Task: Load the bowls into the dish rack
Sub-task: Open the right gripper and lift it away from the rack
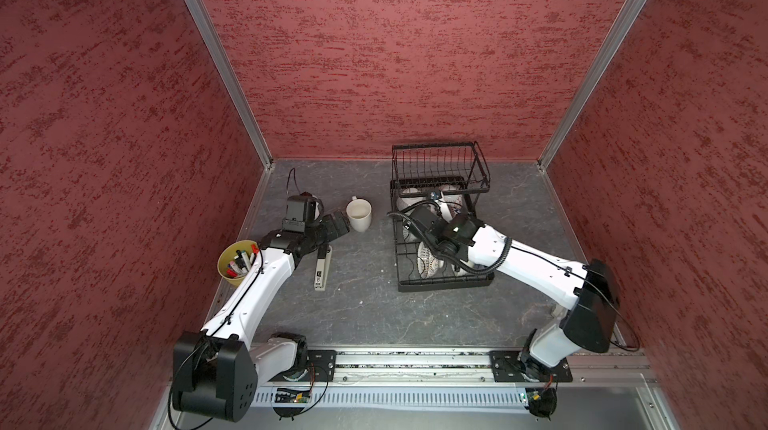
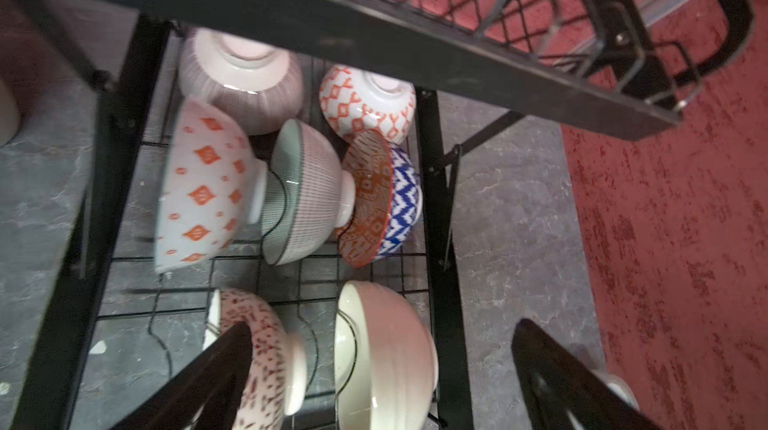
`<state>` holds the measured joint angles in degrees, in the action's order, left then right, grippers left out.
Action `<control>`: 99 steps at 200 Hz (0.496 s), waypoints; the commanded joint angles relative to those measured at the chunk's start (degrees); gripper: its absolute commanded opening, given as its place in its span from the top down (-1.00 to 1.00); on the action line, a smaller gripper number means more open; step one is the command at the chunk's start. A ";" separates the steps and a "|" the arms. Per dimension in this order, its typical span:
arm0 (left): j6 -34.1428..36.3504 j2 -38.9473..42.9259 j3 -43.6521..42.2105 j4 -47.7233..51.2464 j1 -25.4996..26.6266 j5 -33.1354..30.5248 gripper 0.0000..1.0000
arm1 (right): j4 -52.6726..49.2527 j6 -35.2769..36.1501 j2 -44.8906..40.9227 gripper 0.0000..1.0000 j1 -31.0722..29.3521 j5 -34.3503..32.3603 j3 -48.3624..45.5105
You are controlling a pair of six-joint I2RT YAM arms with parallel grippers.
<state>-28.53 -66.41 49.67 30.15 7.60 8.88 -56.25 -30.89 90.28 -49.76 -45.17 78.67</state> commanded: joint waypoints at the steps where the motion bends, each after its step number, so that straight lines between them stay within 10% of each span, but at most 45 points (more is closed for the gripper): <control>1: 1.54 0.65 0.70 1.10 -1.22 -3.18 -0.99 | 2.37 -2.49 -4.13 -0.98 3.89 1.59 -4.03; 99: 4.68 6.87 -8.79 -7.17 -2.03 -18.02 -0.99 | 23.10 7.32 -14.77 -0.98 30.97 8.09 -22.26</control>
<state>-26.02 -62.19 43.94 27.70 5.93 -3.73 -42.96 -27.62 76.69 -23.07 -39.44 59.40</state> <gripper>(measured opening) 0.995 0.987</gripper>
